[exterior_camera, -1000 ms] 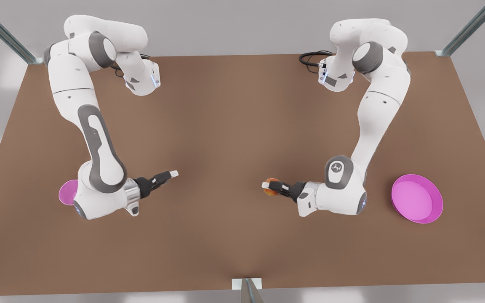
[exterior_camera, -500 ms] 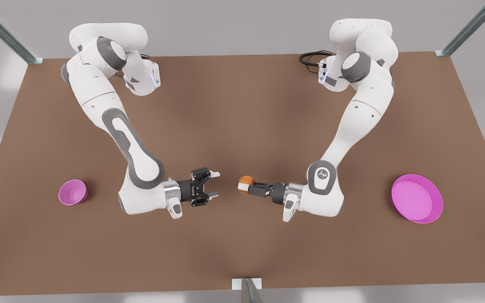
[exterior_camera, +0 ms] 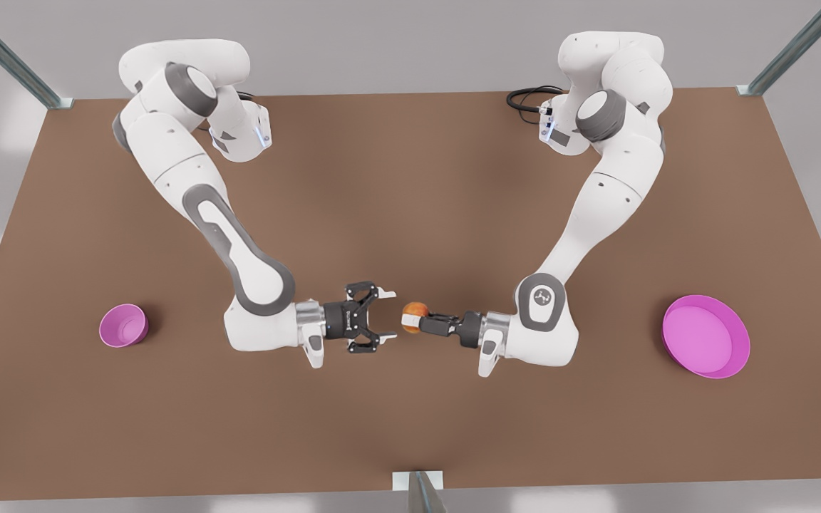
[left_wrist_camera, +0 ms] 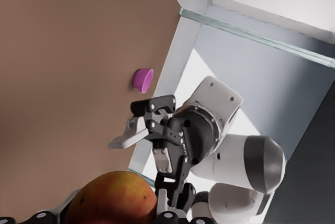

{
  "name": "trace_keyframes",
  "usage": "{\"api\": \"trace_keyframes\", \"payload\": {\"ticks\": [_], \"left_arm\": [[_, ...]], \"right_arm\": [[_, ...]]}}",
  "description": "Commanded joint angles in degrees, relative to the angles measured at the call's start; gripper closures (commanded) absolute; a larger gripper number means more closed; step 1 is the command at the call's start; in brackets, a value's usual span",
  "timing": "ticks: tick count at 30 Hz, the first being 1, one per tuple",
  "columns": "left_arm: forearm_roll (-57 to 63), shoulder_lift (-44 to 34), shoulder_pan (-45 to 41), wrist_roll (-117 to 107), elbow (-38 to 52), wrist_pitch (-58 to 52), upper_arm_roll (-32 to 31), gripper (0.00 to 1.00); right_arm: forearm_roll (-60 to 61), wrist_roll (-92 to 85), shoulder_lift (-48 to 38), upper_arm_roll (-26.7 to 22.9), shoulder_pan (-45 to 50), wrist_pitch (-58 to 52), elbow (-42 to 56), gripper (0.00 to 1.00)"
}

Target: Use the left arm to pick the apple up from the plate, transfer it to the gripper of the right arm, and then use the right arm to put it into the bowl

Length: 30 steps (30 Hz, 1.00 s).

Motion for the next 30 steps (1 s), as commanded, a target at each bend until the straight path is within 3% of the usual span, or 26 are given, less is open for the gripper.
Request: {"api": "trace_keyframes", "payload": {"ticks": [1, 30], "left_arm": [[-0.84, -0.08, -0.06, 11.66, 0.03, 1.81, -0.08, 0.28], [-2.07, 0.35, -0.76, 12.45, 0.11, 2.78, -0.17, 0.28]], "right_arm": [[1.09, -17.68, 0.4, 0.8, 0.03, 3.3, 0.23, 0.0], [1.09, -19.27, 6.73, 5.46, 2.06, 6.2, 5.51, 0.0]]}}
